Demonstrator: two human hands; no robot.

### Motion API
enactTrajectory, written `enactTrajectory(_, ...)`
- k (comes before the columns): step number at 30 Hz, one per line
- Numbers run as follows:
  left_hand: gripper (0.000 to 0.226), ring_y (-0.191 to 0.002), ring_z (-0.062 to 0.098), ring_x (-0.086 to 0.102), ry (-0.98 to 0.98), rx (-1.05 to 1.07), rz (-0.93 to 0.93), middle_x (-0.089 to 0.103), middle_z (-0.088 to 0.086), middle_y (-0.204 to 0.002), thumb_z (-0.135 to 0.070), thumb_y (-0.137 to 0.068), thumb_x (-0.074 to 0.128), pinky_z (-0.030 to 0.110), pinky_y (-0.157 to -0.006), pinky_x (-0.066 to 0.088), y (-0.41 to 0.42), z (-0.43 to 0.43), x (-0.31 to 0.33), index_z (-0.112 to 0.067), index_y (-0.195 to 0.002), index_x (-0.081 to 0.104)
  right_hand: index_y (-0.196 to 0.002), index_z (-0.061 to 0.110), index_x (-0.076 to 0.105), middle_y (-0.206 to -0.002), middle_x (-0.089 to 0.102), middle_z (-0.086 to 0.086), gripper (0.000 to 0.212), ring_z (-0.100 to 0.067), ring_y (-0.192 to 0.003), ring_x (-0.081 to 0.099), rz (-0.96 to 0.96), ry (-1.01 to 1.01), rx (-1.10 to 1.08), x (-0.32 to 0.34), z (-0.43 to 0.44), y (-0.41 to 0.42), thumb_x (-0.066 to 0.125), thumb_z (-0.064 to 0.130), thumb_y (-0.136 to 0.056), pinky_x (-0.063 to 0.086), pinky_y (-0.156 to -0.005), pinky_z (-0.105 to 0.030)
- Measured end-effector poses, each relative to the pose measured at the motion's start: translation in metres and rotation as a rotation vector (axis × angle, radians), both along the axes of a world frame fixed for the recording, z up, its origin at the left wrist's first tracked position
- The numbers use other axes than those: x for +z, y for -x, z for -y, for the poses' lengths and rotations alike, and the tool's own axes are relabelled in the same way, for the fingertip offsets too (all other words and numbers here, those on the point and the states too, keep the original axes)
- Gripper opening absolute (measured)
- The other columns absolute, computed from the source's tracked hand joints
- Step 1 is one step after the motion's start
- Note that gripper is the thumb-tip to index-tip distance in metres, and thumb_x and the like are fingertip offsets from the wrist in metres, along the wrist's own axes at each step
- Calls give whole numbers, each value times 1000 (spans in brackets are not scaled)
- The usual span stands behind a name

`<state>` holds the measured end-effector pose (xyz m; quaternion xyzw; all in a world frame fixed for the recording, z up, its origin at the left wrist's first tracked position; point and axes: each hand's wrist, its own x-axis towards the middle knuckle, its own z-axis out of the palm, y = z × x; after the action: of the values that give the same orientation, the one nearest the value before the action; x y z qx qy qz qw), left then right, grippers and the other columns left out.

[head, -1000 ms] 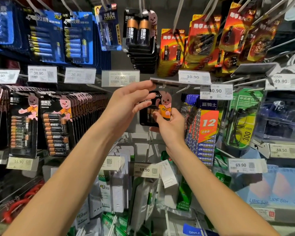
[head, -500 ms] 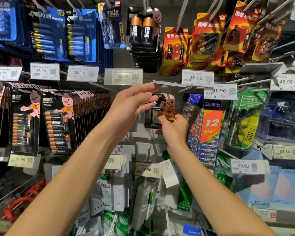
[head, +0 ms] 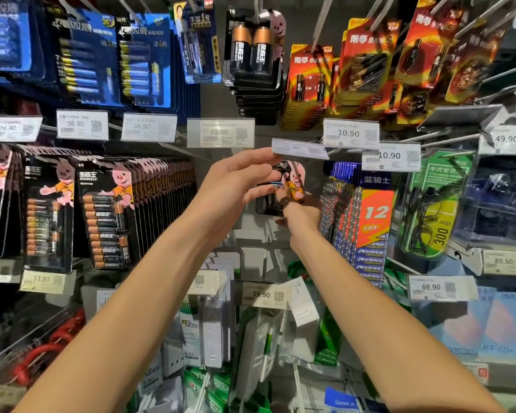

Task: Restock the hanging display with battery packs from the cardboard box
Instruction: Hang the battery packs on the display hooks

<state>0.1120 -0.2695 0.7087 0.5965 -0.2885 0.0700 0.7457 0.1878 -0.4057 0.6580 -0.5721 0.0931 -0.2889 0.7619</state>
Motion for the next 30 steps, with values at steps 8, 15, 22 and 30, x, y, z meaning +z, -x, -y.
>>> enactTrajectory(8, 34, -114, 16, 69, -106, 27, 1, 73, 0, -124, -4, -99, 58, 31, -96, 56, -6, -8, -13, -14, -130, 66, -97, 18, 69, -91, 72, -1, 11, -25, -91, 68, -90, 252, -87, -15, 13, 8, 74, 24, -90, 58, -82, -41)
enactTrajectory(15, 46, -115, 4, 62, -573, 407, 301, 67, -8, -129, -18, -95, 65, 32, -106, 49, -9, -25, -65, -23, -140, 59, -146, 1, 36, -146, 40, -11, 70, -26, -135, 41, -204, 851, -226, -29, 20, 56, 70, 28, -91, 35, -109, -31)
enactTrajectory(22, 63, -142, 24, 42, -980, 418, 540, 48, 6, -153, -35, -92, 58, 37, -119, 32, 29, -74, -145, -14, -150, 45, -130, 6, 54, -130, 49, -13, 44, -27, -124, 44, 133, 1318, -181, -99, 2, 149, 66, 20, -90, 28, -98, -17)
enactTrajectory(30, 62, -147, 23, 35, -1195, 459, 170, 39, 9, -160, -28, -97, 66, 33, -122, 24, 113, -176, -252, -10, -152, 43, -124, 2, 59, -119, 57, -17, 49, -30, -113, 52, -50, 1259, 235, -239, -34, 220, 63, 24, -81, 30, -94, -20)
